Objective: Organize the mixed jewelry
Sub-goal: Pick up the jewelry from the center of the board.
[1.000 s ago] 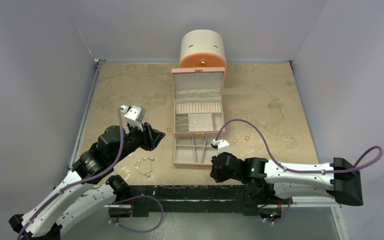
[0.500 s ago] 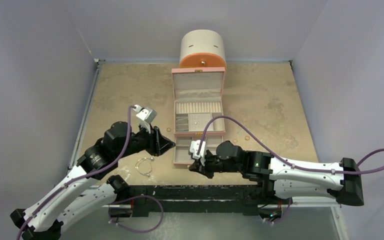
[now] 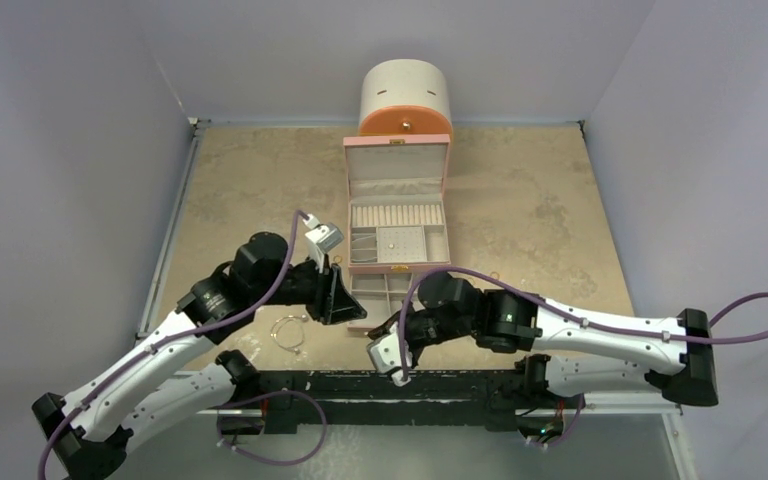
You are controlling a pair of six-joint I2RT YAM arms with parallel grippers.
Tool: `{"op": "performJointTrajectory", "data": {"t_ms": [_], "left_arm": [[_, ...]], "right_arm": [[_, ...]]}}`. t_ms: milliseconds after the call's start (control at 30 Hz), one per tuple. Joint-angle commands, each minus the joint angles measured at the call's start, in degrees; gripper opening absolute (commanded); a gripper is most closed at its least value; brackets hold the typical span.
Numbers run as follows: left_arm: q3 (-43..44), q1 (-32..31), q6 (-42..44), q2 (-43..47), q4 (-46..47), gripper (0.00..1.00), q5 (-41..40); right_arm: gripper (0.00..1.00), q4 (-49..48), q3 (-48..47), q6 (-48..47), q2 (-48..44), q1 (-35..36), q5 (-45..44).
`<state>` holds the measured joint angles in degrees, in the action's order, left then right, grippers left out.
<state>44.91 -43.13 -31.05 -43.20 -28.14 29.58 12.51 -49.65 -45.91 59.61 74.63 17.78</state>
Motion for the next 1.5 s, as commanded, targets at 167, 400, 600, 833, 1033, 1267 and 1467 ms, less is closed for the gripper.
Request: {"op": "performJointTrajectory", "data": {"t_ms": [167,400,600,833,1033,1267,1467], "left_arm": [[0.25,0.35,-1.64,-1.77,3.78,0.40,9.01],[-0.80,0.40,-1.78,-3.64,3.60,0.41,10.23],[-1.12,0.40,-1.95,-4.78,3.55,0.40,10.94],[-2.09,0.42,-3.40,-4.14,4.85,0.39,12.11],[-2.73,0.41,-3.67,-2.84,4.83,0.37,12.38],[-3.05,0.35,-4.57,-1.98,5.51,0.35,13.21],[-3.40,0.41,-5.48,-1.98,6.61,0.31,13.95]], "right_arm": [[0.00,6.83,-6.68,-14.73,3.14,0.22,0.15],[0.00,6.70,-6.78,-18.24,2.97,0.25,0.03],[0.00,6.56,-6.87,-19.78,2.70,0.25,-1.49],[0.00,4.94,-5.64,-18.76,2.60,0.25,-3.07],[0.00,1.13,-3.17,-16.40,1.11,0.25,-2.56],[0.00,-0.79,-2.18,-14.77,0.68,0.25,-2.48],[0.00,-1.17,-2.15,-14.19,1.02,0.25,-2.65]]}}
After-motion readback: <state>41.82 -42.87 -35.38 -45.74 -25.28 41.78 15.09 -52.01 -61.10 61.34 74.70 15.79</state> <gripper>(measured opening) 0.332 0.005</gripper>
